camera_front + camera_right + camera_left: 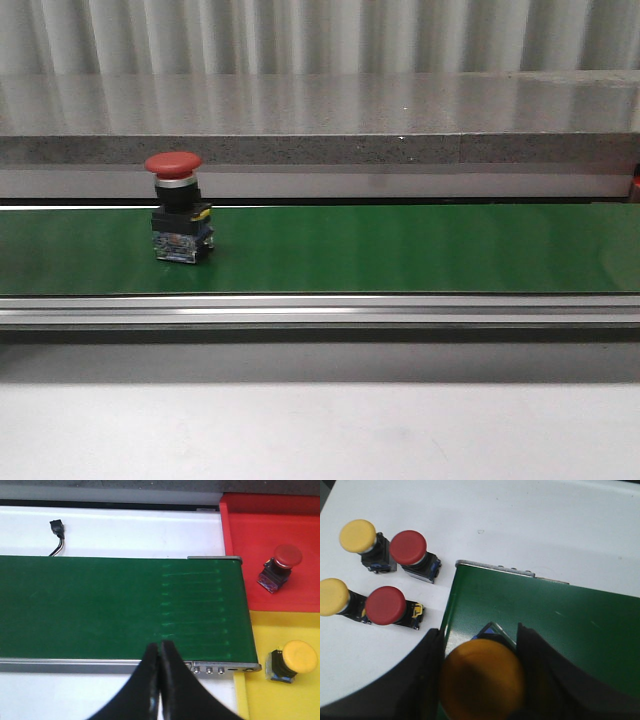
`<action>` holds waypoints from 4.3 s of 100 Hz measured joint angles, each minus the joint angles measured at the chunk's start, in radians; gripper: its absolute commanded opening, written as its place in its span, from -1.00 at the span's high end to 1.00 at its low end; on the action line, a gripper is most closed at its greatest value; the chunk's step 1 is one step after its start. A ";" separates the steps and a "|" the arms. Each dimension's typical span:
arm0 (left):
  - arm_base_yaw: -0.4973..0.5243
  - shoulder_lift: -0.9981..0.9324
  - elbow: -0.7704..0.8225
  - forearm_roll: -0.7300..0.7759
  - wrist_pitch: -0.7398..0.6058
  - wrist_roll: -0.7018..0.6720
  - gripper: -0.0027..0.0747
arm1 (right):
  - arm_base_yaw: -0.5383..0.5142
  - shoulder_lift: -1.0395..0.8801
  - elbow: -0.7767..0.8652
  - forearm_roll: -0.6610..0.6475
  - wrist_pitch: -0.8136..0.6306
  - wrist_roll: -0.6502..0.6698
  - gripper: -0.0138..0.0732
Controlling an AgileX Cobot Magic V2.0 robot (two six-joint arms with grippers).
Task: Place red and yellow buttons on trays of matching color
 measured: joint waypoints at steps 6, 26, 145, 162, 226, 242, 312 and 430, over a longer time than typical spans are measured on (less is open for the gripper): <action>-0.002 0.022 0.000 -0.003 -0.005 0.000 0.98 | 0.000 0.000 0.000 0.000 0.000 0.000 0.84; -0.002 0.085 0.000 -0.011 -0.014 0.001 0.98 | 0.000 0.000 0.000 0.000 0.000 0.000 0.84; -0.157 -0.256 0.051 -0.015 -0.045 0.085 -0.71 | 0.000 0.000 0.000 0.000 0.000 0.000 0.84; -0.160 -0.429 0.166 -0.015 -0.085 0.085 -0.71 | 0.000 0.000 0.000 0.000 0.000 0.000 0.84; -0.160 -0.985 0.573 0.023 -0.150 0.087 0.43 | 0.000 0.000 0.000 0.000 0.000 0.000 0.84; -0.160 -0.992 0.575 0.030 -0.168 0.087 0.96 | 0.000 0.000 0.000 0.000 0.000 0.000 0.84; -0.160 -0.992 0.577 0.037 -0.181 0.087 0.98 | 0.000 0.000 0.000 0.000 0.022 -0.002 -0.16; -0.160 -0.992 0.578 0.060 -0.187 0.087 0.98 | 0.238 0.560 -0.221 0.036 -0.014 -0.054 -0.76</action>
